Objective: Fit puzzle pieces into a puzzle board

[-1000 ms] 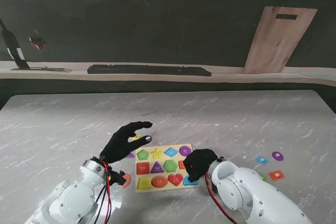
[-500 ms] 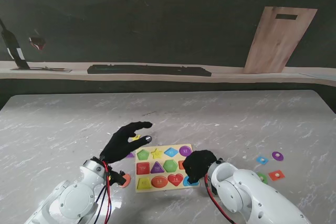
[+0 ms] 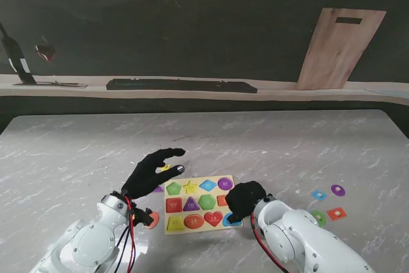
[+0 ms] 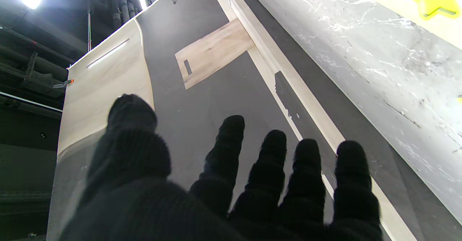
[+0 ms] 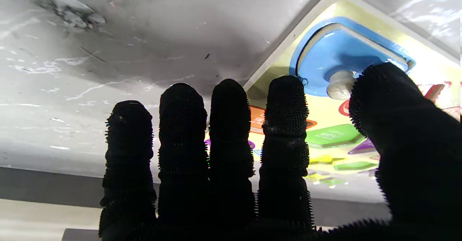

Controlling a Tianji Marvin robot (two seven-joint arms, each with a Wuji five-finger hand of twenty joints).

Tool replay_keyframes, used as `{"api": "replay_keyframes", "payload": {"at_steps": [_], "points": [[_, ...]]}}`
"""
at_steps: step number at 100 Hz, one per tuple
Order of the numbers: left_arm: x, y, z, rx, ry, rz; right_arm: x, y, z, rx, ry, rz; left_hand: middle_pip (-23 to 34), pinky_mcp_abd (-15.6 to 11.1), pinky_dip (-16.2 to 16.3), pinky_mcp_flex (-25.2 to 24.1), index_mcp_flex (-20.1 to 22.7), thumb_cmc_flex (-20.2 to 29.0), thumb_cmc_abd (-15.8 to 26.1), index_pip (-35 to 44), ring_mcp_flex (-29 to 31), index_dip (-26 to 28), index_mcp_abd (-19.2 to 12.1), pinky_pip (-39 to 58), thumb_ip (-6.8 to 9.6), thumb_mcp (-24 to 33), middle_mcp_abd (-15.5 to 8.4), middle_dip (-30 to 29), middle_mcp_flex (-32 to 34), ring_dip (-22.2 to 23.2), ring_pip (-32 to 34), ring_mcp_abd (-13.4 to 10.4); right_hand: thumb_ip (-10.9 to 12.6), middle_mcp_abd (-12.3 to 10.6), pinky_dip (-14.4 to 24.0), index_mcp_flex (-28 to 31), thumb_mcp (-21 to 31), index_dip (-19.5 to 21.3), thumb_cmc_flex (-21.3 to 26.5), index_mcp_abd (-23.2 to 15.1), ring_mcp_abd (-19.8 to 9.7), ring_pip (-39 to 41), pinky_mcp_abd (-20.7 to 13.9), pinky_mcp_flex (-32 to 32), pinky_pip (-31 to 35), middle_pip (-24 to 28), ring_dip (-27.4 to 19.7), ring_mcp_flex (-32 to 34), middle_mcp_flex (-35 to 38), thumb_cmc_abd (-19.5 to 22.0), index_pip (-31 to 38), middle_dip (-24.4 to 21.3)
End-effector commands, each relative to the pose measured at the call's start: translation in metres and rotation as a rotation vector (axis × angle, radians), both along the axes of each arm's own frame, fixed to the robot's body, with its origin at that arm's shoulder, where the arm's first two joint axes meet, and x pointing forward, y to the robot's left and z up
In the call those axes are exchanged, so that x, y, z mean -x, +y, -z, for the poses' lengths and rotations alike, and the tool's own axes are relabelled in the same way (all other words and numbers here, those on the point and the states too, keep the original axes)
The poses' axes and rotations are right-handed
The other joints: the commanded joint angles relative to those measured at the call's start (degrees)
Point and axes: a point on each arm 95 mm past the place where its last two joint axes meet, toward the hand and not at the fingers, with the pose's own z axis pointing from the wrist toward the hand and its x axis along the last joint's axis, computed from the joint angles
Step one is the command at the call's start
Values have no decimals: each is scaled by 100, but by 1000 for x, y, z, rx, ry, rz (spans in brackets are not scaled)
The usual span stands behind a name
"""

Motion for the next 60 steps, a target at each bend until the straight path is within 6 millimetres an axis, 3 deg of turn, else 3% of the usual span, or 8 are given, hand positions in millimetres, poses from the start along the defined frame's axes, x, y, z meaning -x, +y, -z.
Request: {"api": "replay_keyframes", "payload": {"at_steps": [1,29,60], "points": [[1,-1,0,7,7,1,7,-3,8,2,29,10,-124,30,112,-40,117,47,128,-96,176,-22,-157,-62,-58,-150,-119,-17,49,38,-149,-120,80,180,33,-26,-59,-110,-227,367,79,8,161,-70,61,39,-28,-133,-133,-59,-755,53],[0,-1,0,9,8,0,10,-10,6,6,20,3,-122,35,115,-34,137,35,138,-95,183,-20,-165,-58,-60,-155,-125,-16,63,40,-146,-125,-116,143,21,-430,138,-108,-559,465,25,-156,82,-247,-73,-58,-28,-439,-519,-313,-998,42],[0,-1,0,9,8,-1,12,-18,2,16,-21,15,-123,33,116,-32,143,43,169,-90,189,-20,-180,-54,-65,-156,-136,-19,60,39,-143,-136,-109,114,43,-602,61,-98,-527,457,21,-252,54,-334,-139,-113,-21,-573,-683,-109,-1086,28]]}}
